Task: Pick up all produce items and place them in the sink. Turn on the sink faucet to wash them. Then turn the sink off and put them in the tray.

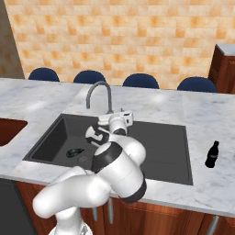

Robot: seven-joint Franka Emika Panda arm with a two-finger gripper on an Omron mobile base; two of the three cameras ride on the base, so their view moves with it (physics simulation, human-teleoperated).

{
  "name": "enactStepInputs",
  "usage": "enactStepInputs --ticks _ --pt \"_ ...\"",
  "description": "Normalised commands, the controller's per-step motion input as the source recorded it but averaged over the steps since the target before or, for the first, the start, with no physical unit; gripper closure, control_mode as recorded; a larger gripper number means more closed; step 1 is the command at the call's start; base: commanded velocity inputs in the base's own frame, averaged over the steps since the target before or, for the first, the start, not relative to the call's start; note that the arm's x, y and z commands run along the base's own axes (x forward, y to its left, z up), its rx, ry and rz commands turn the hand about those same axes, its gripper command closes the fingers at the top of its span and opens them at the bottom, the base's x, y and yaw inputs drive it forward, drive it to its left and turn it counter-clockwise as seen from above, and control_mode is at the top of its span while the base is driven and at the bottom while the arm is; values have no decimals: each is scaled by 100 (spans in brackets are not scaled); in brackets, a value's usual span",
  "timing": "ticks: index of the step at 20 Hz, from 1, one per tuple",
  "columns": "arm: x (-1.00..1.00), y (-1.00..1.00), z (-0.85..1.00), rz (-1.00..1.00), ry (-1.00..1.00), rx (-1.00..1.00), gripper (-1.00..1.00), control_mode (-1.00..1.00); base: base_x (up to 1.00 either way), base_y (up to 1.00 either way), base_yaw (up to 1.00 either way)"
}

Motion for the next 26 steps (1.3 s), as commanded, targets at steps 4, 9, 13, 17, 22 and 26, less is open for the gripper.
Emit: enactStepInputs --ticks 4,9,13,17,22,26 --pt "35 0 0 0 10 -1 -100 -100 0 0 0" --pt "32 0 -4 1 9 -1 -100 -100 0 0 0" --pt "27 0 -8 5 4 -1 -100 -100 0 0 0" --pt "21 0 -15 8 2 -1 -100 -100 0 0 0" --pt "21 0 -25 8 1 -2 -100 -100 0 0 0" --pt "21 0 -31 7 2 -3 -100 -100 0 0 0"
